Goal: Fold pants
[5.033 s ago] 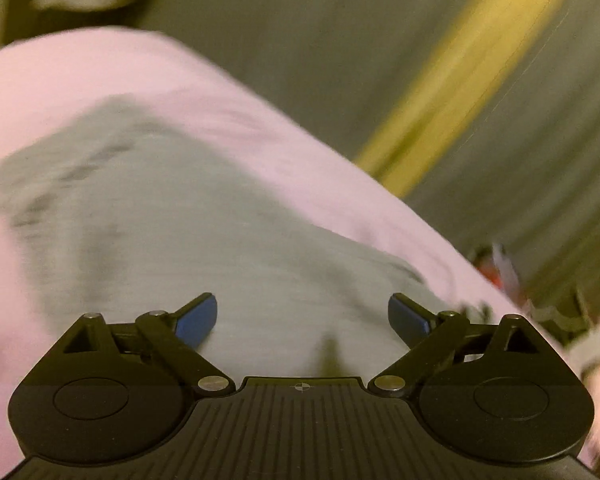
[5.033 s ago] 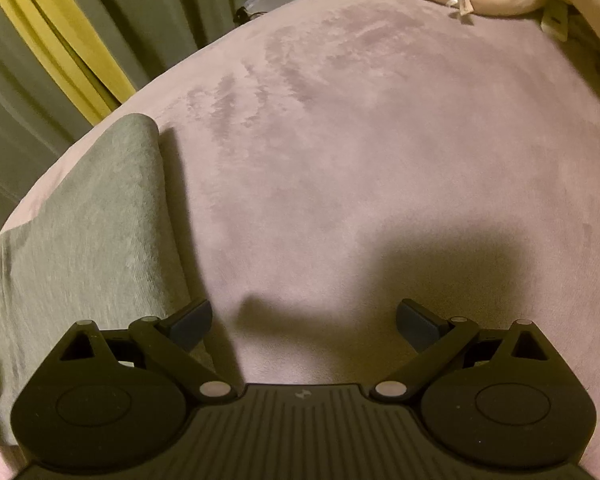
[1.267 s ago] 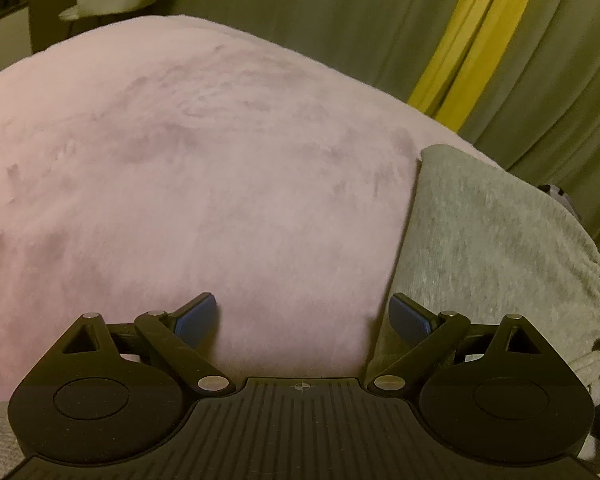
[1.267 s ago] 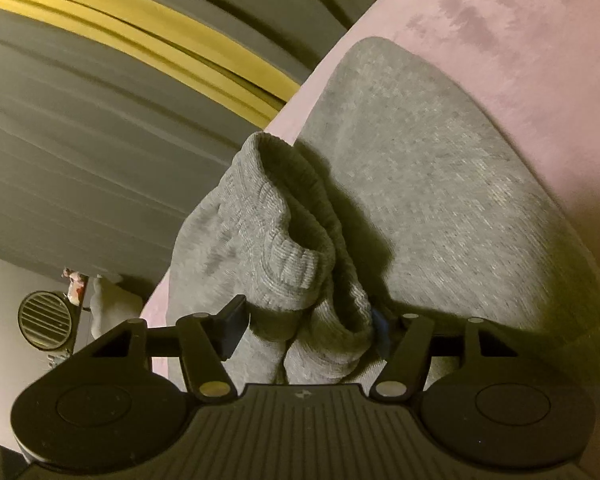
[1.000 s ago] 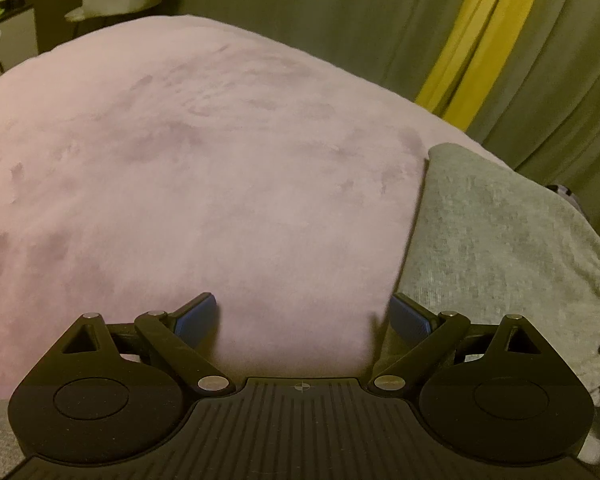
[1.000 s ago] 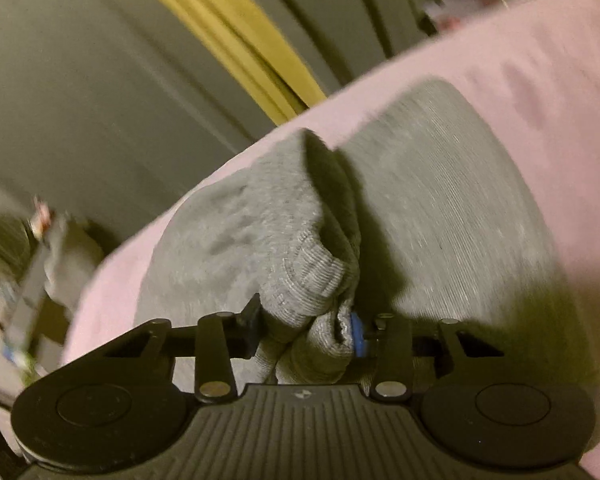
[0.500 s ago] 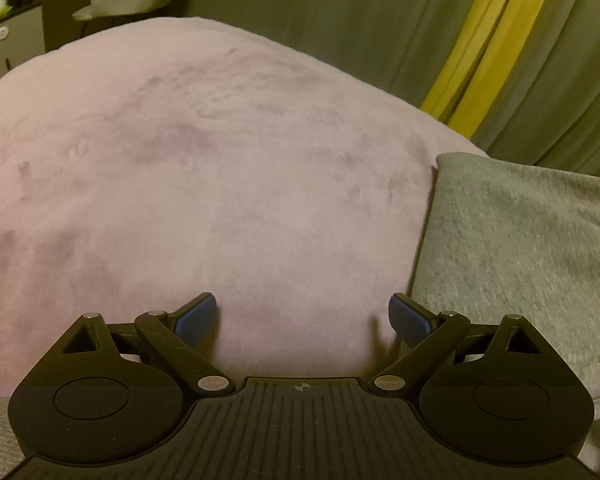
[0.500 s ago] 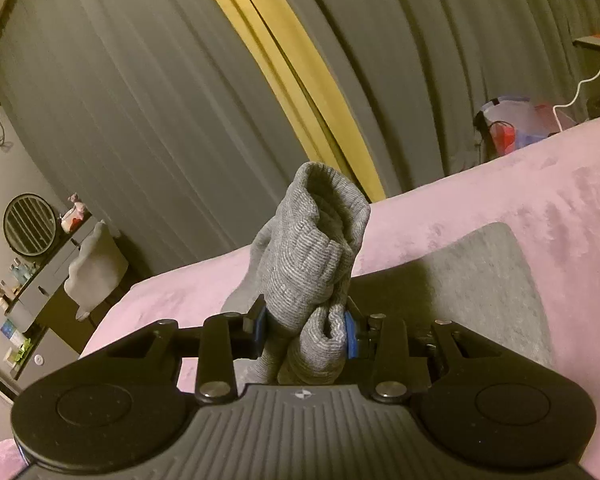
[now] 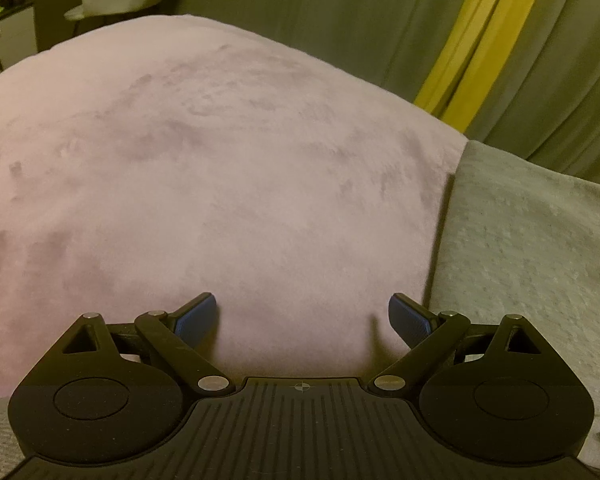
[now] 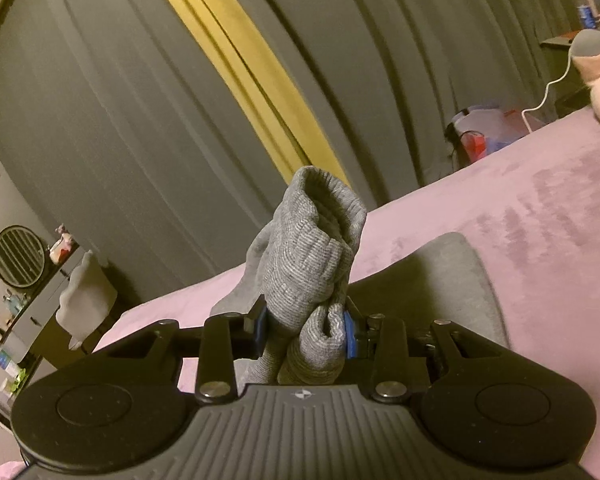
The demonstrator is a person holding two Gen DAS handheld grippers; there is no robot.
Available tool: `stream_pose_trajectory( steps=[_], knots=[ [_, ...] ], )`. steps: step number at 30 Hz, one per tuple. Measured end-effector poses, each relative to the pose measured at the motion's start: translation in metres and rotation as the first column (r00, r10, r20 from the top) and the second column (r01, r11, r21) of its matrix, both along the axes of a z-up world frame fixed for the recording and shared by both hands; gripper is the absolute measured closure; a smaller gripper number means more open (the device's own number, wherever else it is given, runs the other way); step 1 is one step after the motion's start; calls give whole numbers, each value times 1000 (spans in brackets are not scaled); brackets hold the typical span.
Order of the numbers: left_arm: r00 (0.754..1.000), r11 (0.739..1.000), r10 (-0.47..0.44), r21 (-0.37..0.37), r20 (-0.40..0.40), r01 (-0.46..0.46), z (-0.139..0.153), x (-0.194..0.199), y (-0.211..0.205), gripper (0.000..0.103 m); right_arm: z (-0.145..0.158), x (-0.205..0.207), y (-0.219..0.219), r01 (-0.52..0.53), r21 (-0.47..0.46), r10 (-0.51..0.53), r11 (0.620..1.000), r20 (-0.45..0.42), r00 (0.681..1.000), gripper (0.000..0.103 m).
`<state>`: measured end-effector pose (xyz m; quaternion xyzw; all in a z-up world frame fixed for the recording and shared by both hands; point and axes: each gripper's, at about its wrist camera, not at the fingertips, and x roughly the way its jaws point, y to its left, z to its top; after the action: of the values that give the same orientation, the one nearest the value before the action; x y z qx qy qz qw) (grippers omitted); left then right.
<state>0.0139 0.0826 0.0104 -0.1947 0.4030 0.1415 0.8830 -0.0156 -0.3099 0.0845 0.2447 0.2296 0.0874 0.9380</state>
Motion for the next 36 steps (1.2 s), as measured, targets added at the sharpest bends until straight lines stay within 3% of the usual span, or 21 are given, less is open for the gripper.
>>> stream_pose_trajectory(
  steps=[8, 17, 19, 22, 23, 24, 28, 30, 31, 34, 36],
  knots=[
    [1000, 1000, -4, 1, -6, 4, 1, 1, 0, 6, -13, -4, -18, 50, 21, -49, 999, -30, 998, 68],
    [1000, 1000, -7, 4, -16, 7, 0, 2, -2, 6, -47, -8, -31, 84, 12, -82, 996, -105, 991, 68],
    [1000, 1000, -6, 3, -21, 7, -1, 3, -1, 6, -56, -10, -34, 91, -18, -93, 996, -139, 986, 64],
    [1000, 1000, -8, 6, -26, 8, -2, 4, -2, 6, -57, -19, -39, 166, -100, -178, 981, -132, 975, 47],
    [1000, 1000, -10, 9, -29, 10, -2, 5, -2, 6, -55, -24, -45, 189, -91, -199, 978, -114, 973, 37],
    [999, 1000, -11, 12, -30, 12, -2, 5, -3, 6, -53, -27, -49, 205, -75, -211, 976, -98, 973, 35],
    [999, 1000, -18, 23, -38, 19, -3, 5, -5, 6, -42, -35, -51, 196, -48, -197, 980, -35, 980, 38],
    [999, 1000, -18, 23, -39, 19, -3, 5, -5, 6, -36, -32, -45, 175, -66, -177, 982, -12, 984, 61],
    [999, 1000, -18, 21, -40, 19, -4, 5, -5, 6, -36, -29, -41, 152, -68, -153, 986, -13, 988, 65],
    [999, 1000, -18, 15, -44, 18, -4, 4, -5, 6, -45, -18, -32, 101, -85, -107, 991, -58, 993, 67],
    [999, 1000, -19, 13, -46, 20, -4, 4, -6, 6, -61, -6, -26, 65, -121, -85, 990, -170, 982, 67]
  ],
)
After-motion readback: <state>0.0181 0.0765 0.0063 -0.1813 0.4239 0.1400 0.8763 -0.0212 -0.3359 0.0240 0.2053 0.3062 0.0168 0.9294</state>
